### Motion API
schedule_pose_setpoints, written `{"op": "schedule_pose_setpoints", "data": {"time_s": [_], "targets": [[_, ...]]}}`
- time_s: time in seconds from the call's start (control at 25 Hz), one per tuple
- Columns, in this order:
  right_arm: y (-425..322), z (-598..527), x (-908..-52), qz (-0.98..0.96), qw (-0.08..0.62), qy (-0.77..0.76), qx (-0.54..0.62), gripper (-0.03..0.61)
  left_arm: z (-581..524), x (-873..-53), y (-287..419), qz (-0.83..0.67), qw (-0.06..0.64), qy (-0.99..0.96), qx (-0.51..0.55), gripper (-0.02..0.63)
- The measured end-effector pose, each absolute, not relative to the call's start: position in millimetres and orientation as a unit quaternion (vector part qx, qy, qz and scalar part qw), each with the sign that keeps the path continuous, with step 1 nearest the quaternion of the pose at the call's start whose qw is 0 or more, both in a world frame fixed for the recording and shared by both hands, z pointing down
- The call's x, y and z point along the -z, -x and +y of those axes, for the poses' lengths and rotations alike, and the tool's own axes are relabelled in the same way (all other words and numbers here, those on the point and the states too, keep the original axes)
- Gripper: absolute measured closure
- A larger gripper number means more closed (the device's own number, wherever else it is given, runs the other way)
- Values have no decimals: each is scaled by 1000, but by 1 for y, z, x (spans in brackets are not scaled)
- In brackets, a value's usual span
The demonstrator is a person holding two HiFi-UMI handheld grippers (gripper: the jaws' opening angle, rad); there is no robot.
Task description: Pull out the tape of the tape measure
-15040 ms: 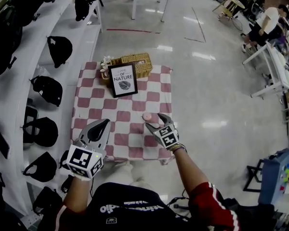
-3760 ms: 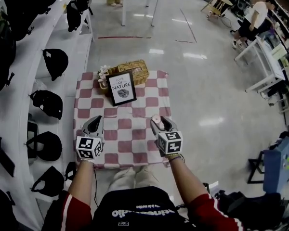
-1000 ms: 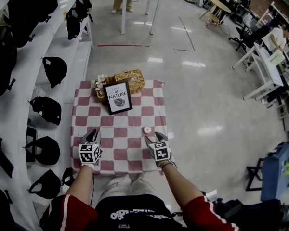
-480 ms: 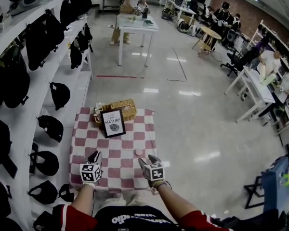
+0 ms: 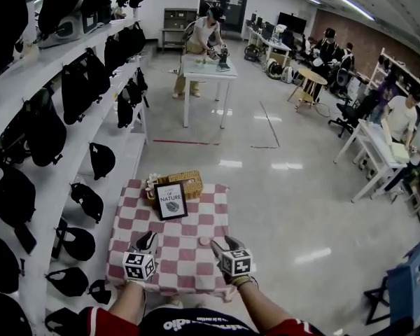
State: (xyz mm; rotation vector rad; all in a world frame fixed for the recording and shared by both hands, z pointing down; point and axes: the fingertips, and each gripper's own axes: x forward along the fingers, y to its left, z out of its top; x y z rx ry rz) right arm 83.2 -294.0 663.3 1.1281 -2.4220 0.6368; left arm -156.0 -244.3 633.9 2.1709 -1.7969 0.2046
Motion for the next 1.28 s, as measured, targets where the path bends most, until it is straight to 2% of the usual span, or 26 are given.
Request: {"op": "schedule_pose_setpoints", "data": {"time_s": [0.36,0.6,0.76,1.28], "targets": [[-101,-284,-615,-880,159,-402,-198,341,-226,-575,138,-636,101,-763,-50,549],[-113,-275,-584,-886,150,-403,-172,347,-215,-536,134,-642,90,-761,-28,549],[-122,-269,-555,-890,120,-406,-169,354,-205,-512,129,-642,84,-762,-20,549],[-106,-270,-473,-902,61,-410,-120,359,-201,-438,133,-637,32,-770,8,549]]}}
